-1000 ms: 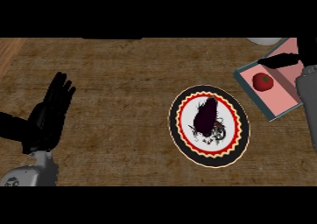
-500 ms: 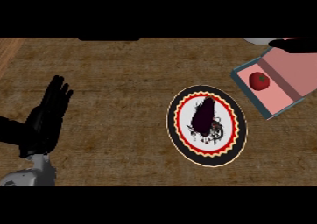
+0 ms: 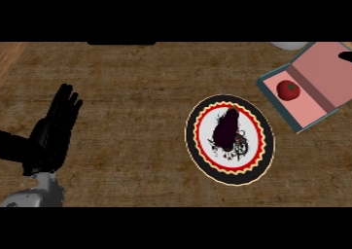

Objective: Pick the tomato from the plate and place it in the cardboard box

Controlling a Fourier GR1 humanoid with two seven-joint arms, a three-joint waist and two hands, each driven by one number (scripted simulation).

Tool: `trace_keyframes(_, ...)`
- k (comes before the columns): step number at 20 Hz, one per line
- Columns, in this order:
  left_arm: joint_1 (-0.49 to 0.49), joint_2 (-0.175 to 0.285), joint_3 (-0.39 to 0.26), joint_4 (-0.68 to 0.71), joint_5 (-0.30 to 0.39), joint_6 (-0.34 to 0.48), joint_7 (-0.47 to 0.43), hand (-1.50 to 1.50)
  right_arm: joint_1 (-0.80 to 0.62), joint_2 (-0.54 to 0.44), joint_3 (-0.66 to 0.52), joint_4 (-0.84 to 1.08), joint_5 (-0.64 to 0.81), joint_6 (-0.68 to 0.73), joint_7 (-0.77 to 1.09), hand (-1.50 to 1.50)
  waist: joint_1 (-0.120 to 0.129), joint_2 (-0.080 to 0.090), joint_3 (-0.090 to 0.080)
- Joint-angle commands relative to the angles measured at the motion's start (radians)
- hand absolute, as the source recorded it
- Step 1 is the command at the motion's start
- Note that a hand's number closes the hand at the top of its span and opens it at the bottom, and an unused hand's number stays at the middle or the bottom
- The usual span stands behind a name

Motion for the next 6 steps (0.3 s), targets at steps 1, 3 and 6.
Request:
trace_keyframes(1, 0.035, 0.003, 0.007, -0.014, 0.008, -0.010, -0.001, 0.00, 0.057, 0.006, -0.002, -0.050, -0.079, -0.003, -0.015, -1.50, -0.001, -0.001, 0.000)
trace_keyframes(3, -0.009, 0.044, 0.054, 0.013, 0.046, -0.042, -0.003, 0.00, 0.095, -0.075, -0.035, -0.011, -0.112, 0.075, -0.039, -1.50, -0.004, -0.001, 0.000)
trace_keyframes(6, -0.036, -0.011, -0.006, 0.069, -0.024, 0.011, -0.029, 0.00, 0.116, -0.049, 0.011, -0.060, -0.137, 0.037, -0.010, -1.50, -0.005, -0.001, 0.000)
